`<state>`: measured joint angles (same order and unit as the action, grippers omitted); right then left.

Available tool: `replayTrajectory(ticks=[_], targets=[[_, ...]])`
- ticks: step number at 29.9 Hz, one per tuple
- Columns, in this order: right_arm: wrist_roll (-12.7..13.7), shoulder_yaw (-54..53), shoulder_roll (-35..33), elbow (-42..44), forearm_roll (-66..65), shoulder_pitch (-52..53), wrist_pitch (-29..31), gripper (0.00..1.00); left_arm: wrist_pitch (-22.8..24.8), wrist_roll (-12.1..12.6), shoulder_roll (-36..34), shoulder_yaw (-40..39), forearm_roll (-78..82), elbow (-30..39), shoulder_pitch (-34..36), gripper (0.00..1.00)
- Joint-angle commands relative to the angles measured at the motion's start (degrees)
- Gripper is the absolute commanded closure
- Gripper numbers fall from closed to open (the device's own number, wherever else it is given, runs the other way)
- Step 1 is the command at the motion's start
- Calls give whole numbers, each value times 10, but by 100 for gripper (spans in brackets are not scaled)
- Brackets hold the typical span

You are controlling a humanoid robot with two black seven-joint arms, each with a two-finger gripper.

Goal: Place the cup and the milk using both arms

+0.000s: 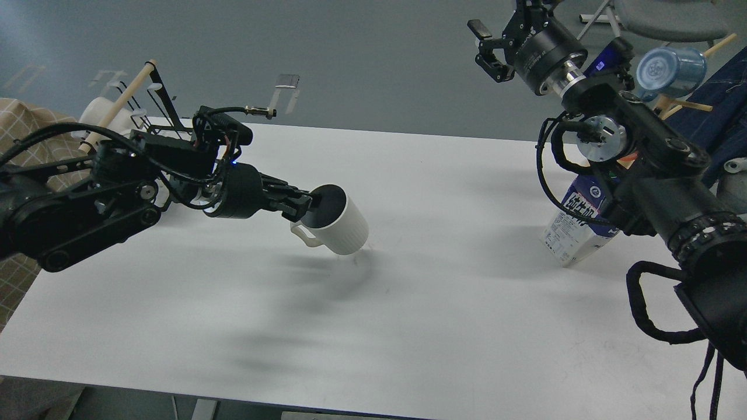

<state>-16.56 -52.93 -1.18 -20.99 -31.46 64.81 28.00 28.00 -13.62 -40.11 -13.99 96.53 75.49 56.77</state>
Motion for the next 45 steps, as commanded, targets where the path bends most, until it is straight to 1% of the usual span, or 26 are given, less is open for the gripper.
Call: replayTrajectory(ticks=[1, 4, 8, 11, 23, 24, 25, 27, 28, 30, 32, 35, 36, 38, 39, 40, 43, 45], targets=[[0, 0, 11, 2, 0, 1, 0, 0, 0, 3, 30, 3, 37, -17, 3, 100], [0, 0, 12, 2, -1, 0, 0, 0, 0, 3, 47, 18, 76, -27, 5, 100], [0, 0, 12, 2, 0, -3, 0, 0, 0, 3, 54, 56, 79, -32, 12, 100], [0, 0, 12, 2, 0, -5, 0, 0, 0, 3, 64, 68, 79, -34, 18, 100], [0, 0, 12, 2, 0, -8, 0, 0, 0, 4, 88, 70, 79, -53, 30, 100], [0, 0, 12, 2, 0, -8, 0, 0, 0, 4, 91, 70, 79, -56, 30, 96], [0, 0, 12, 2, 0, -8, 0, 0, 0, 4, 91, 70, 79, -57, 29, 81], [0, 0, 12, 2, 0, -9, 0, 0, 0, 4, 91, 70, 79, -57, 29, 75], [0, 0, 12, 2, 0, -9, 0, 0, 0, 4, 91, 70, 79, -57, 29, 75], [0, 0, 12, 2, 0, -9, 0, 0, 0, 4, 91, 70, 78, -57, 29, 69], [0, 1, 12, 2, 0, -9, 0, 0, 0, 4, 91, 70, 78, -57, 29, 65], [0, 0, 12, 1, 0, -9, 0, 0, 0, 4, 93, 70, 75, -57, 30, 51], [0, 1, 12, 2, 0, -10, 0, 0, 0, 4, 93, 70, 72, -56, 32, 34], [0, 1, 12, 1, 0, -10, 0, 0, 0, 3, 93, 68, 69, -53, 37, 16], [0, 1, 12, 1, 0, -10, 0, 0, 0, 1, 93, 67, 67, -48, 46, 9], [0, 1, 12, 1, 0, -11, 0, 0, 0, -2, 92, 66, 67, -47, 51, 7], [0, 1, 8, -2, 0, -13, 0, 0, 0, -4, 81, 60, 39, -42, 70, 6], [0, 1, 1, -5, 0, -13, 0, 0, 0, -3, 56, 60, -18, -35, 104, 4]])
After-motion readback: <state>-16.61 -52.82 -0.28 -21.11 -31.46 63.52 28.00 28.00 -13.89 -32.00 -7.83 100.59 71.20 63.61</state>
